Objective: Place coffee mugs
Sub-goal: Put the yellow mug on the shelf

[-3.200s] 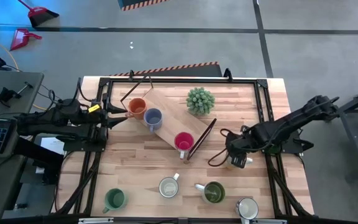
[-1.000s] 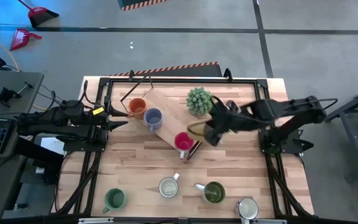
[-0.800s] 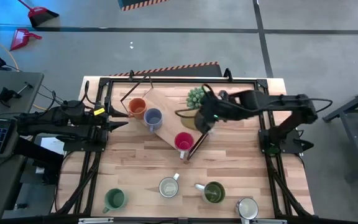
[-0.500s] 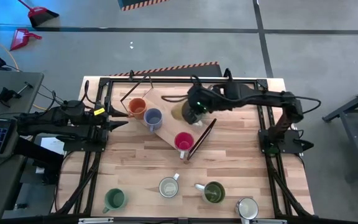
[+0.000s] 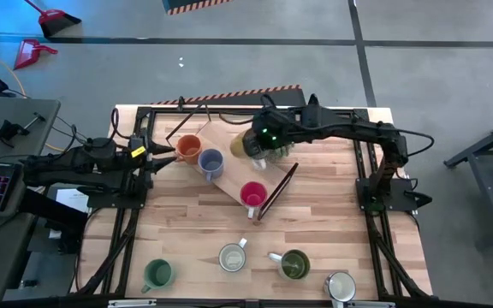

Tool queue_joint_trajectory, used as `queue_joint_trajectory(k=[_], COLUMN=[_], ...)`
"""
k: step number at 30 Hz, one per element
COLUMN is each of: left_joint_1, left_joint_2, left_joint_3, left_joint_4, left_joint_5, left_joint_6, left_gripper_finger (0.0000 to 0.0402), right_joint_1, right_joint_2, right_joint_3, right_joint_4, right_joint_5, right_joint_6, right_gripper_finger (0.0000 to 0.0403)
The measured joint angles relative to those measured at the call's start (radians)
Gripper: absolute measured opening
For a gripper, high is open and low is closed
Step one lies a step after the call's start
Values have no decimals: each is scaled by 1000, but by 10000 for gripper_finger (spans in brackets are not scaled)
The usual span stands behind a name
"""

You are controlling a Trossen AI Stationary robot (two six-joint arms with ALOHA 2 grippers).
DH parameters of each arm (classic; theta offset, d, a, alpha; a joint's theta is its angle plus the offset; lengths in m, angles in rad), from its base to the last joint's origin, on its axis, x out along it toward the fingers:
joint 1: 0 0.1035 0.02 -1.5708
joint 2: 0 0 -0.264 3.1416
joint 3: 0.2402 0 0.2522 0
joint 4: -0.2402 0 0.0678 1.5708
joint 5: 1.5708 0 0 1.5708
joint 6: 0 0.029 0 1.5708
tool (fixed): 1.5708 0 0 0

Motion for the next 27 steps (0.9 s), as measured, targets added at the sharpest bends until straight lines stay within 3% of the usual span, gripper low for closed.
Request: queue_joint_trajectory(k=[9, 27], left_joint_1=[0, 0], left_joint_2=[0, 0], left_joint_3=[0, 0], left_joint_4=[-1, 0], left_joint_5=[-19, -18], left_joint_6=[52, 52], left_gripper_finger=[129, 129], right_joint_1=[15, 3], right_joint_2=[139, 162], right_joint_3=[-1, 0], right_joint_4=[-14, -164], right_joint_5=[-61, -53], right_joint_6=[235, 646], right_gripper_finger=[0, 0])
